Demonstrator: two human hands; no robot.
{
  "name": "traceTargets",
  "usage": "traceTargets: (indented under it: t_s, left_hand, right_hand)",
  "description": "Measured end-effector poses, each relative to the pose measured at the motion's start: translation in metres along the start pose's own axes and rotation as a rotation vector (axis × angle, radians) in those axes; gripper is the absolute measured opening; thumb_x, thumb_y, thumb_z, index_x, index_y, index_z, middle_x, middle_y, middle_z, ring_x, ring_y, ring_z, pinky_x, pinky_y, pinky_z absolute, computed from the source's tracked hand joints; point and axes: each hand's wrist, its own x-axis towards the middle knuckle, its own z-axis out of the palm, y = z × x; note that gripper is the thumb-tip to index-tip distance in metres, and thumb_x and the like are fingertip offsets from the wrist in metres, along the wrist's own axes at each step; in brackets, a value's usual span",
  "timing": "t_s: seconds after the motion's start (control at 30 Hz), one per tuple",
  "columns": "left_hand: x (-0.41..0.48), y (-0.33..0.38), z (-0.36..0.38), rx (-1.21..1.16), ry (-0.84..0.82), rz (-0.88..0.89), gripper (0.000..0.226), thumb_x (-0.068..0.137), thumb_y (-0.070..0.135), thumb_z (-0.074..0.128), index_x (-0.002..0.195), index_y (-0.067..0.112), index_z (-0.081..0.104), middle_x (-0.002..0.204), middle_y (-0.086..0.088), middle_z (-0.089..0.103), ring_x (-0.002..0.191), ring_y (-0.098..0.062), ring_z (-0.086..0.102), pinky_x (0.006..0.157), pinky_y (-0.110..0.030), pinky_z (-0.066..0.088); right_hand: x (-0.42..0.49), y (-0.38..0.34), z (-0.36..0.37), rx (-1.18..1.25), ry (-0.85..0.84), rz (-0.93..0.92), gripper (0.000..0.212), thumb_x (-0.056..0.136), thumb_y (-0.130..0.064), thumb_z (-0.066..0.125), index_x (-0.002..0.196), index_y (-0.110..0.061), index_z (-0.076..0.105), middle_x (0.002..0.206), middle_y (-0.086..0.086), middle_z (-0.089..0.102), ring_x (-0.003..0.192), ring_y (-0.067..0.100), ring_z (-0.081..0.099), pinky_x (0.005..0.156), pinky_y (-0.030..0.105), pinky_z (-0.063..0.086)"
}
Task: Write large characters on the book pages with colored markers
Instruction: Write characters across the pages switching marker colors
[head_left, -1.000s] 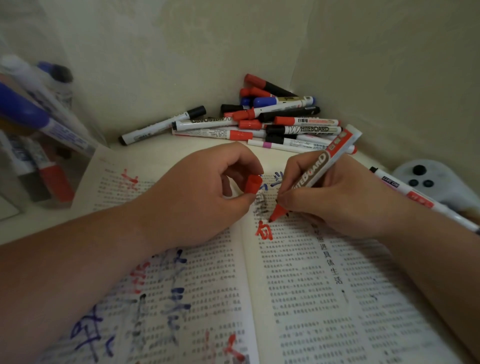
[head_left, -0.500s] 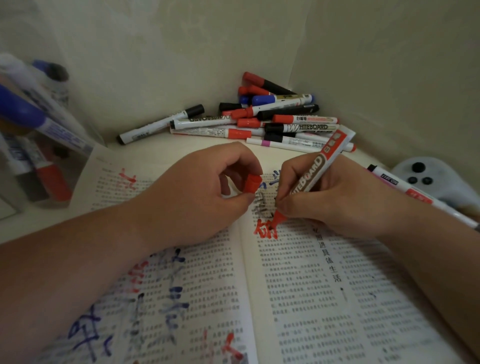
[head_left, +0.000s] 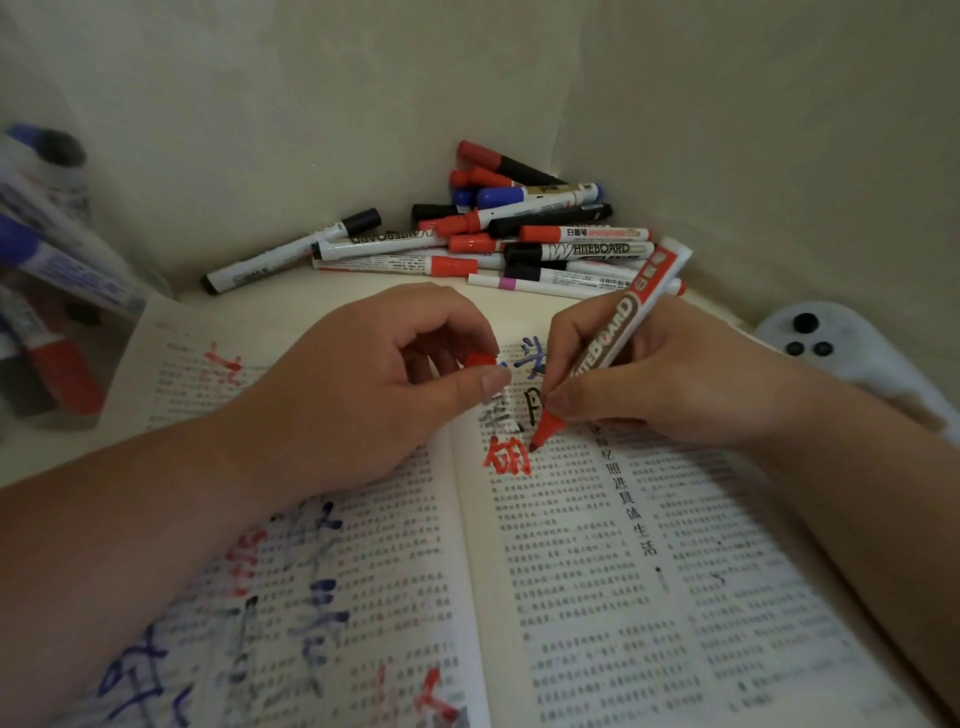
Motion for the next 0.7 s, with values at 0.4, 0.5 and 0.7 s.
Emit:
traceTargets:
  t_s: [0.4,0.5,0.7]
  left_hand:
    - [-0.0009,-0.0012,-0.0002,0.004,0.025,0.025,0.020,0.083,0.030,0.076,0.100,0.039,0.072,0.090,0.022,0.069,0.085,-0.006,0.065,0.071,-0.009,0.047]
    - [-0.0020,-0.0009,0.0000,-0.016,0.033,0.023,0.025,0.084,0.028,0.076,0.101,0.043,0.070,0.090,0.024,0.070,0.084,-0.006,0.066,0.073,-0.012,0.049]
    - [-0.0016,-0.0012,0.0007,-0.027,0.021,0.021,0.022,0.085,0.026,0.074,0.101,0.041,0.070,0.088,0.023,0.071,0.084,-0.007,0.067,0.072,-0.016,0.050]
  right_hand:
    - [0.0009,-0.0010,-0.0019,-0.048,-0.019,0.010,0.007,0.081,-0.011,0.072,0.077,-0.005,0.070,0.077,0.031,0.067,0.056,0.044,0.054,0.053,0.042,0.047]
    - [-0.0005,-0.0015,-0.0026,-0.042,-0.089,0.031,0.005,0.080,-0.010,0.071,0.077,-0.006,0.071,0.072,0.029,0.066,0.049,0.025,0.049,0.047,0.027,0.042]
    - [0.0009,0.0006,-0.0058,-0.065,0.038,0.004,0.010,0.081,-0.005,0.073,0.072,-0.005,0.068,0.063,0.020,0.062,0.052,0.021,0.049,0.050,0.027,0.041]
